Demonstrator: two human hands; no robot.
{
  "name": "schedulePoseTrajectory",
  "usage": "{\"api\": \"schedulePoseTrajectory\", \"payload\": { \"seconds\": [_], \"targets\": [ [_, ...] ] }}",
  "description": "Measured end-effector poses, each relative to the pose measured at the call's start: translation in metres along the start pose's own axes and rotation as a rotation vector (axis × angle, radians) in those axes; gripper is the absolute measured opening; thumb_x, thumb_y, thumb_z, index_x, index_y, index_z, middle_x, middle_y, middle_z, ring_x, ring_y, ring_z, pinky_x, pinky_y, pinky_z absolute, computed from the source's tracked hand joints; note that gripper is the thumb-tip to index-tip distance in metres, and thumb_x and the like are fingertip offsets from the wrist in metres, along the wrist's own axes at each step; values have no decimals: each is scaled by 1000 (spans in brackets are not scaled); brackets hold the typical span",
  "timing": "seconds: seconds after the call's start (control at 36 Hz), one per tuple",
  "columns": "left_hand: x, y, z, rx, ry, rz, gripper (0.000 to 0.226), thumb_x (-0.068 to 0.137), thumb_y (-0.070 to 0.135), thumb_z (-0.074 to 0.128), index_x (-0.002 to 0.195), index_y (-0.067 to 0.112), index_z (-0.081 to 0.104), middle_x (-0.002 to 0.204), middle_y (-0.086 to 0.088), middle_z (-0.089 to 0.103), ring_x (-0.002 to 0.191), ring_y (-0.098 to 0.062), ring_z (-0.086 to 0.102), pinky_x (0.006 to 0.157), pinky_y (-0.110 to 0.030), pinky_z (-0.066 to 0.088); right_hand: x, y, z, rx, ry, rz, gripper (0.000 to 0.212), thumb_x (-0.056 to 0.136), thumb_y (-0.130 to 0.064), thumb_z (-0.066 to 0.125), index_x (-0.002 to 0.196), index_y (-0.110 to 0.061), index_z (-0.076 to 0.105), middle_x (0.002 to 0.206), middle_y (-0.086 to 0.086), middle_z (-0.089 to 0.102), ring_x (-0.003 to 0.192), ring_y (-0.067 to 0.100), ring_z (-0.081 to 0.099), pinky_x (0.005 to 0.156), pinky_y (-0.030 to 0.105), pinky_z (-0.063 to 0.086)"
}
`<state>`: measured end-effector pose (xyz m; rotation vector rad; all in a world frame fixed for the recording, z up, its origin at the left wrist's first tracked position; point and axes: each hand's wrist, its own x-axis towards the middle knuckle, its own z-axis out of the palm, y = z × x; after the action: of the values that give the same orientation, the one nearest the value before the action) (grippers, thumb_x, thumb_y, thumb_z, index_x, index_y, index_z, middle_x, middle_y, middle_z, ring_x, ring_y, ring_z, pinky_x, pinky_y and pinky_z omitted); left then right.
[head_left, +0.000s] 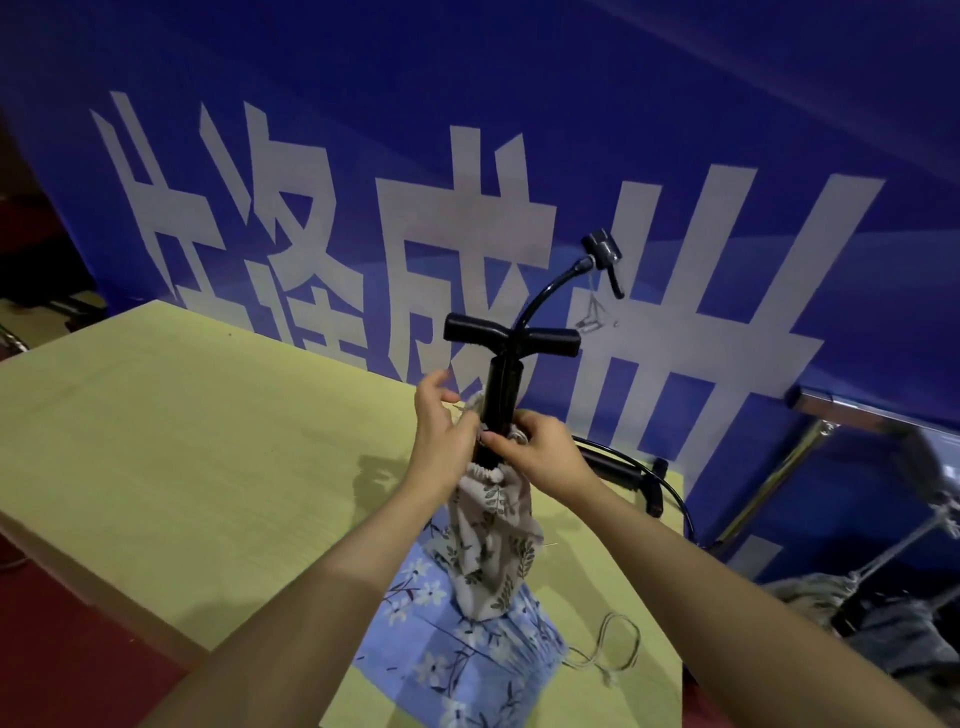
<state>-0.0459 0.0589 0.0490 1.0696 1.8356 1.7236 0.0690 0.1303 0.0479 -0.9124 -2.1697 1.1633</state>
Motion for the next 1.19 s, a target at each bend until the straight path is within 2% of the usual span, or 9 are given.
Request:
{"api": "schedulePoseTrajectory", "payload": {
  "seconds": [0.06,0.17,0.28,0.53,0.67,0.83,0.97,1.08,1.19],
  "targets": [
    [-5,-2,-1,-24,39,84,64,89,3,52,137,30,20,108,-5,34,79,-18,40,60,-12,41,-1,4,4,-21,-12,17,35,86,-30,68,116,-13,64,104,2,71,94,13,67,80,31,54],
    [-11,-1,-4,108,68,281,71,89,10,59,136,45,18,116,-2,27,99,-8,39,79,2,36,-2,14,11,-110,-58,27,28,85,-29,69,106,-12,65,92,-1,70,82,11,64,69,25,50],
    [-9,3,-6,258,19,342,63,90,41,52,131,67,12,116,8,21,97,-24,52,89,-33,51,-3,13,16,-169,-103,13,12,86,-22,67,80,-22,57,70,-10,57,62,3,53,51,12,39],
    [5,2,-2,439,12,229,41,88,51,52,125,46,37,119,9,17,106,-32,50,96,-42,49,-7,22,6,35,-153,70,26,84,-9,68,110,-12,64,87,-12,65,70,-5,60,65,14,44],
    [14,14,-1,524,113,202,42,89,42,57,126,25,49,130,-10,25,117,-32,39,98,-38,47,-13,19,-14,-47,-100,52,50,91,-9,60,139,-9,45,89,-5,64,51,-1,51,54,12,44],
    [16,25,-9,1029,237,420,38,80,49,65,100,16,63,122,-9,56,110,-38,50,87,-45,44,-5,0,-42,-385,-47,-41,28,92,-6,56,120,-5,61,95,5,66,65,10,58,62,20,49],
    [13,37,-7,1047,118,518,37,86,41,60,106,9,57,101,-7,59,97,-28,56,85,-36,41,3,-17,-58,-942,-178,-127,11,88,-2,51,92,-9,58,102,11,60,94,30,60,78,46,53],
    [8,53,-4,1114,17,605,43,91,38,55,129,18,45,105,-4,59,100,-26,56,85,-33,37,5,-35,-66,-629,196,-140,27,97,-5,41,115,-4,61,110,14,64,99,33,61,84,46,52],
    [8,62,-1,1184,-38,578,38,93,30,52,129,21,42,111,-4,55,107,-26,52,88,-34,35,1,-54,-69,-123,329,-102,17,97,-17,49,96,-11,65,80,0,64,78,17,62,77,35,53]
  ]
}}
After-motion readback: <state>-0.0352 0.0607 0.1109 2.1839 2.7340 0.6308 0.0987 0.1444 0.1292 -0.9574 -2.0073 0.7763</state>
